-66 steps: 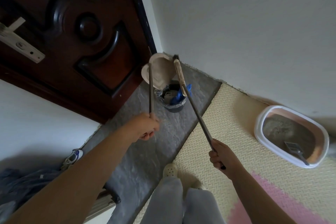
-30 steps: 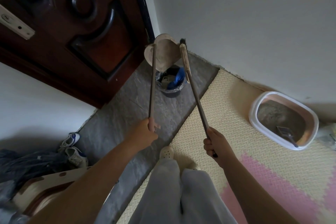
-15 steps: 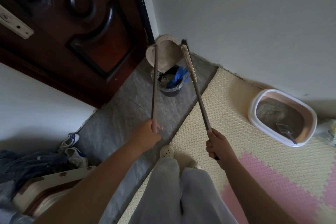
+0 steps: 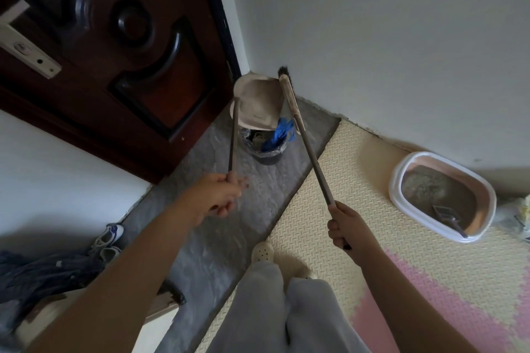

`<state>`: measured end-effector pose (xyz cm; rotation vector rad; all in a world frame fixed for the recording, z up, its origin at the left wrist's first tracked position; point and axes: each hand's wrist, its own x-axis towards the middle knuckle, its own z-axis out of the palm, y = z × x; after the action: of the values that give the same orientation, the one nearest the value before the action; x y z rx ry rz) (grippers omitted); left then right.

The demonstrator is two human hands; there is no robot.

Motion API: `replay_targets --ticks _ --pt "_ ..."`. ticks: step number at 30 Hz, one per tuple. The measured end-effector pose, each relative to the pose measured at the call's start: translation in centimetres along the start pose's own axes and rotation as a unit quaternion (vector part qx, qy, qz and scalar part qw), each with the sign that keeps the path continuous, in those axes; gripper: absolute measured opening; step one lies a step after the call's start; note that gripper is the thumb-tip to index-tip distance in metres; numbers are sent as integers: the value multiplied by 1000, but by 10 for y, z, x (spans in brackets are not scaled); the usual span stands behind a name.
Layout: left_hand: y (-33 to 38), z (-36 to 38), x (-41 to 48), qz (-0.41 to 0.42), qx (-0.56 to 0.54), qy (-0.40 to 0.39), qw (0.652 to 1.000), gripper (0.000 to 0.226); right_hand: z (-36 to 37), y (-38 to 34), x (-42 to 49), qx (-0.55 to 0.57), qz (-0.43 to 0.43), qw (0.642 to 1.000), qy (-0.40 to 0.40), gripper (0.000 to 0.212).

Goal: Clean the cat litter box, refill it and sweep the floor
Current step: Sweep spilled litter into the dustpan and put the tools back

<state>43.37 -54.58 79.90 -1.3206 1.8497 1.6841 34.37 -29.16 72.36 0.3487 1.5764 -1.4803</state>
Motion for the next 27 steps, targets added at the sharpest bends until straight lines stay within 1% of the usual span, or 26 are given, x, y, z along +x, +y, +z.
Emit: replay_targets --ticks 4,7,10,13,18,23,27 --pt "30 -25 1 2 -117 -83 990 28 3 -33 2 44 10 999 -20 25" --pt "51 -39 5 -3 -151 -112 982 32 9 -63 6 102 42 993 -42 27" --pt "75 -51 7 -9 -185 -140 973 29 21 -92 11 147 71 985 -48 22" --pt "98 -60 13 -4 -195 -143 970 23 36 -120 18 175 91 979 -48 24" --pt "141 -84 32 6 -189 -159 969 16 72 -170 34 263 110 957 -57 27" --pt "201 -119 61 2 -176 -196 965 22 113 -224 56 298 91 949 -51 24" --pt "248 -147 91 1 -138 -212 968 29 134 -267 76 341 79 935 -60 24"
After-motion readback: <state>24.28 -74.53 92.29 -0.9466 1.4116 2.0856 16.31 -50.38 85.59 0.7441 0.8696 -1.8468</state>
